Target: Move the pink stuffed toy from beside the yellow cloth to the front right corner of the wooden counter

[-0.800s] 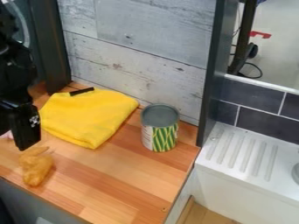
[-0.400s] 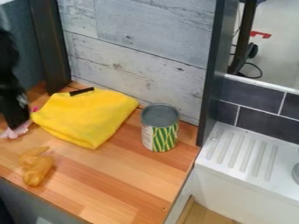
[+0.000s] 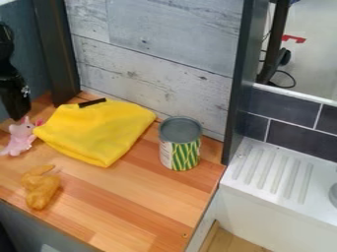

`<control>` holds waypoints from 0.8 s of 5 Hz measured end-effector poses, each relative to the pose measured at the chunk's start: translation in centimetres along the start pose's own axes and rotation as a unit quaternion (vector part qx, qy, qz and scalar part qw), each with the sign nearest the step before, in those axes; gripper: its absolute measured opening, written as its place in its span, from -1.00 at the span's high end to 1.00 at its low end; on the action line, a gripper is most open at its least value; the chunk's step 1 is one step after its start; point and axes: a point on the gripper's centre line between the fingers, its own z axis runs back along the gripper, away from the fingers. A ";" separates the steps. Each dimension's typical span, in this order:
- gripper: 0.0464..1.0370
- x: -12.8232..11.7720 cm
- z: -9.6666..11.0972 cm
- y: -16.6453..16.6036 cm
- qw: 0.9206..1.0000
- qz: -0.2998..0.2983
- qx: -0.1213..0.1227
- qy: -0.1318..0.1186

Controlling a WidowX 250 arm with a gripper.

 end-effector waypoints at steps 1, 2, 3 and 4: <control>-0.93 1.1 -1.9 1.2 1.000 0.028 0.013 -0.004; -0.93 1.9 -3.5 2.8 0.998 0.050 0.040 0.009; -0.93 2.4 -4.8 4.2 0.996 0.061 0.059 0.023; -0.93 2.9 -5.9 5.4 0.995 0.059 0.074 0.040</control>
